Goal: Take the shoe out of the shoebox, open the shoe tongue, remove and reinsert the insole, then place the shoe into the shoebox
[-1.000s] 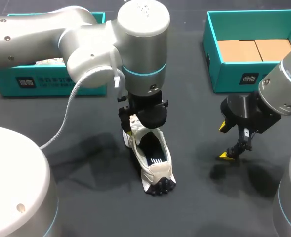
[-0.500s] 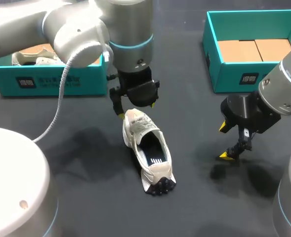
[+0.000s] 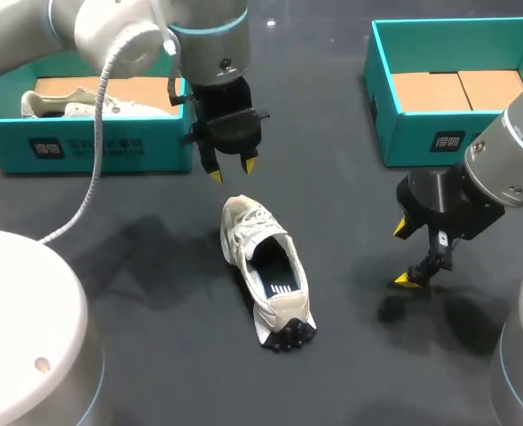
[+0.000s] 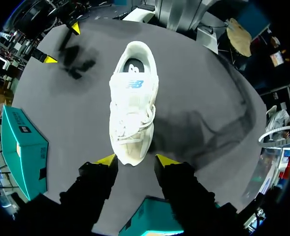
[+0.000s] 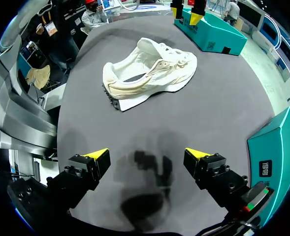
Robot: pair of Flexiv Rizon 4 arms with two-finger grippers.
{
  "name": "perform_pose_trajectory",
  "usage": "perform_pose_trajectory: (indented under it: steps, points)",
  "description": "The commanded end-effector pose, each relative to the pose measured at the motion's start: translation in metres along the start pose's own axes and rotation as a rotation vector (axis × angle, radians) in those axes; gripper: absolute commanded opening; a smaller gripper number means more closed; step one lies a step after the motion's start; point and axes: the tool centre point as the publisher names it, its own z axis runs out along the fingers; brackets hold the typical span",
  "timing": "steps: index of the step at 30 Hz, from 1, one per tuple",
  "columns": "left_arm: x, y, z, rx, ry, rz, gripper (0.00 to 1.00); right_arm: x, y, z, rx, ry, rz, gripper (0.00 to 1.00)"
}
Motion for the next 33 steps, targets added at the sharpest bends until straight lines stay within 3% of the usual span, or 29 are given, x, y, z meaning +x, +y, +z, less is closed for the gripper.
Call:
perform_pose_trajectory:
  steps: [1, 11, 21, 28, 33]
  points:
    - [-0.003, -0.002, 0.0, 0.01, 0.009, 0.007, 0.4, 0.002, -0.001, 0.001, 0.0, -0.004, 0.0, 1.0]
    - [-0.005, -0.028, 0.017, 0.062, 0.026, 0.05, 0.49, 0.002, -0.001, 0.001, 0.0, -0.004, 0.0, 1.0]
    - [-0.006, -0.064, 0.044, 0.09, 0.052, 0.088, 0.42, 0.002, -0.001, 0.001, 0.0, -0.004, 0.0, 1.0]
    - [-0.011, -0.083, 0.062, 0.082, 0.056, 0.087, 0.43, 0.002, -0.001, 0.001, 0.0, -0.004, 0.0, 1.0]
    - [-0.016, -0.098, 0.084, 0.123, 0.088, 0.11, 0.42, 0.002, -0.001, 0.001, 0.0, -0.004, 0.0, 1.0]
